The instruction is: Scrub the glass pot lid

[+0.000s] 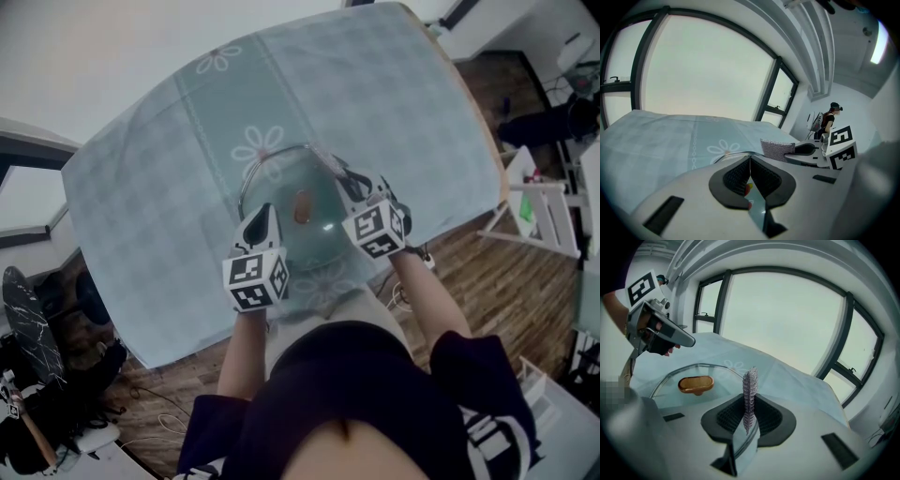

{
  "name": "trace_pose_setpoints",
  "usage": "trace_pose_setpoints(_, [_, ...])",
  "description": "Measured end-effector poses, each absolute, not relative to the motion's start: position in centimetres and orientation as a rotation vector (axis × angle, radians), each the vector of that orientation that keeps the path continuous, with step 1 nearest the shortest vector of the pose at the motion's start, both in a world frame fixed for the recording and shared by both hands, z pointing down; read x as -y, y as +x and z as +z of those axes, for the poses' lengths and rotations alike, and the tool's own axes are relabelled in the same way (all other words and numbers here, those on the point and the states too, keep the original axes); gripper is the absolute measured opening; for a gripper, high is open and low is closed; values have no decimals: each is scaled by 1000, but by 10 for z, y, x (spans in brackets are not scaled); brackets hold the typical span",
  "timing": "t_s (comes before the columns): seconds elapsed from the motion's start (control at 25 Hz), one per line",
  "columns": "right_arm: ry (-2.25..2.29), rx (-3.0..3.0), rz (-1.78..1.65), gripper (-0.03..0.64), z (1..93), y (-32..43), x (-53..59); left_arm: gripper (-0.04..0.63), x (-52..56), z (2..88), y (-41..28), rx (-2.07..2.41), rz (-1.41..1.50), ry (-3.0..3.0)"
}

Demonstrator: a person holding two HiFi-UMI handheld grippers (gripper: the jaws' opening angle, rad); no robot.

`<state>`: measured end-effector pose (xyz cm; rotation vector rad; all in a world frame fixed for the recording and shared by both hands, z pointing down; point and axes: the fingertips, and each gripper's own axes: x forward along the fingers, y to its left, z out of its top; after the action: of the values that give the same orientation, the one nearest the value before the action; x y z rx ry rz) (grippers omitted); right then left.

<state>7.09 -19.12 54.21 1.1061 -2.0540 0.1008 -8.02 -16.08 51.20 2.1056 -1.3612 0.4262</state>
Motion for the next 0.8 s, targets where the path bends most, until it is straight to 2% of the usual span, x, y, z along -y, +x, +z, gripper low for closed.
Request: trace_pose_setpoints(0.8, [987,2012,98,72,577,54,167,2,155,521,-86,1334,414,2112])
